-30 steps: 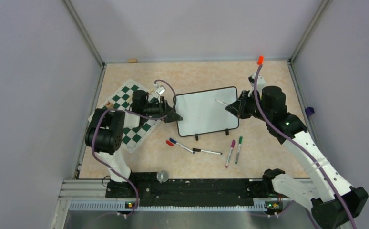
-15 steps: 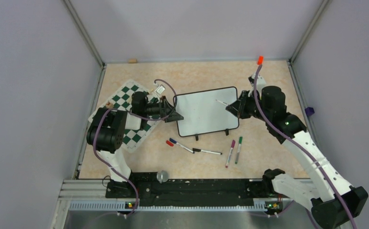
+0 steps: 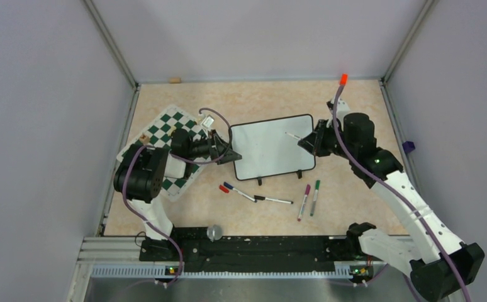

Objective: Write a sentence on the whiteboard
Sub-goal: Move the whiteboard to the center of the board, then write a sentence on the whiteboard.

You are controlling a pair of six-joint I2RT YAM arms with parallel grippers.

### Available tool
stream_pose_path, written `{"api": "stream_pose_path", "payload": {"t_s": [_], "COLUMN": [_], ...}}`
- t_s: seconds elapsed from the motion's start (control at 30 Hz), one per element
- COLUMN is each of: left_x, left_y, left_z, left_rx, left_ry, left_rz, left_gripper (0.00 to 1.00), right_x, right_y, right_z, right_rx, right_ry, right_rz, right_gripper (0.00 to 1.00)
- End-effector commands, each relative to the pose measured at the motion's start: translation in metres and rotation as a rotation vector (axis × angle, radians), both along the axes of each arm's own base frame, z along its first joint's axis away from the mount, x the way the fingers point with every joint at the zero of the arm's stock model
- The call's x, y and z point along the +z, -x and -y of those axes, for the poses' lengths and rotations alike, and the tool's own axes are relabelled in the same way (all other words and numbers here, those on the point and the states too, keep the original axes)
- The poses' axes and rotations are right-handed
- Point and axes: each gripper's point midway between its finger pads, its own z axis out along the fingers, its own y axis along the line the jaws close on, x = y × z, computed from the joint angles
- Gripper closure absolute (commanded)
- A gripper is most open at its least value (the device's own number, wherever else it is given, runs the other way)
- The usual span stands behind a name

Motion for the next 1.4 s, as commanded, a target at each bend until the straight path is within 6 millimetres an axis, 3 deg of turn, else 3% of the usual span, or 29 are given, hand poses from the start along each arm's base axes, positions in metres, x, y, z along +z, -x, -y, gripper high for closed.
{"api": "stream_pose_path", "payload": {"t_s": [0.0,0.27,0.67,0.97,1.37], "left_x": [0.021,0.029,0.027,0.019,0.018], "left_y": [-0.002,-0.002,-0.002,-0.022,-0.025], "left_z": [0.0,-0.001,0.002,-0.001,-0.001], "left_rx": [0.014,-0.019,-0.092,-0.094,-0.1], "left_ry": [0.015,0.008,0.035,0.113,0.111], "left_rz": [0.133,0.155,0.12,-0.032,-0.032], "left_gripper": [0.01,0.01,0.01,0.47,0.61], "right_x": [0.025,0.013,0.028,0.039,0.031], "right_y": [-0.009,-0.017,-0.029,-0.037,-0.045], "right_z": [0.002,0.01,0.007,-0.008,-0.037], "right_rx": [-0.022,-0.047,-0.038,0.004,0.07], "right_ry": [-0.007,0.071,0.079,0.024,-0.003], "right_rz": [0.063,0.047,0.097,0.105,0.074], "right_gripper": [1.0,1.0,1.0,1.0,1.0]}}
